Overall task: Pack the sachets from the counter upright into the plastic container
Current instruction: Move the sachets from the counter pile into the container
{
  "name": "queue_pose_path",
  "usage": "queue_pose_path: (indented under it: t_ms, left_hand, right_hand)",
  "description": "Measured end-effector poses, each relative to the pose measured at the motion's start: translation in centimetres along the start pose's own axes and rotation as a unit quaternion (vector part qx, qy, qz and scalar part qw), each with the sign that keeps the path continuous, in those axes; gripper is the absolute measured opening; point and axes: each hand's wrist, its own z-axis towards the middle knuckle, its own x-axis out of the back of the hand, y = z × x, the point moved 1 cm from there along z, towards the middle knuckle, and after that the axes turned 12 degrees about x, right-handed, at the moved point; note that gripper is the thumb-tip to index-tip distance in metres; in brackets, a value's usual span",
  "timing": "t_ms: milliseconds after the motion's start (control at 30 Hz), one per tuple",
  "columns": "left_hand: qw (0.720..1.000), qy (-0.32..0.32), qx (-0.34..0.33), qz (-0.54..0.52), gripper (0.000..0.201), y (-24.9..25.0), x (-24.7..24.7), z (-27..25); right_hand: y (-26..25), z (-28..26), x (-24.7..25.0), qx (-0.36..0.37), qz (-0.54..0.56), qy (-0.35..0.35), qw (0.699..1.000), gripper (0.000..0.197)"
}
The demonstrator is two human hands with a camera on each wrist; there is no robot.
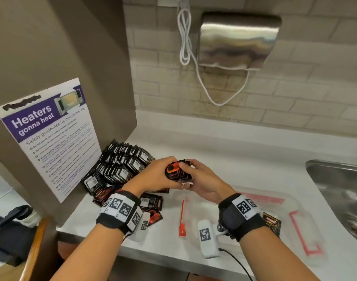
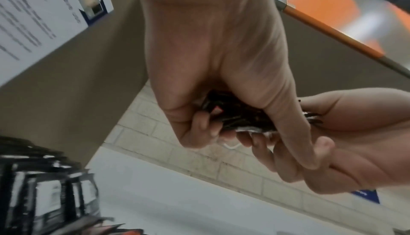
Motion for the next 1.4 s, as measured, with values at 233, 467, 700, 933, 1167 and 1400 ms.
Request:
queue_pose_path:
  t_ms: [233,467,700,933,1167,1400]
  left_hand:
    - [0.993,-0.066,0.01,-0.097,0.052,2.7,-2.0,1.4]
    - [0.984,-0.076,-0.001,-0.164,0.032,4.5,-2.8,2.2]
    - [0.985,-0.085,-0.005,-0.149,0.036,5.6,-3.8,2.6]
    - [0.986,-0.068,0.014,-0.154,0.028,5.9,-4.2,2.8]
    - [0.983,-0.067,0.027,-0.172,0.028,5.3,-4.6,3.1]
    - [0.976,-0.092,0.059,-0.186,0.044,5.4,-4.9,3.2]
  right_hand:
    - [-0.8,-1.5,4.4,0.015,0.022,0.042,0.999,0.032]
    - [-1.0,-2.3,7.0,0.012,0.082,0.086,0.993,0.031]
    - [-0.7,-2.6,8.5,0.015,0.1,0.113,0.988,0.035]
    - [-0.6,-2.8,9.6,0.007,0.203,0.109,0.973,0.021]
    - [-0.7,-2.9,10.1,-0.003,0.138,0.137,0.981,0.026]
    - [-0.2,-2.3,10.0,0.002,0.138,0.138,0.981,0.018]
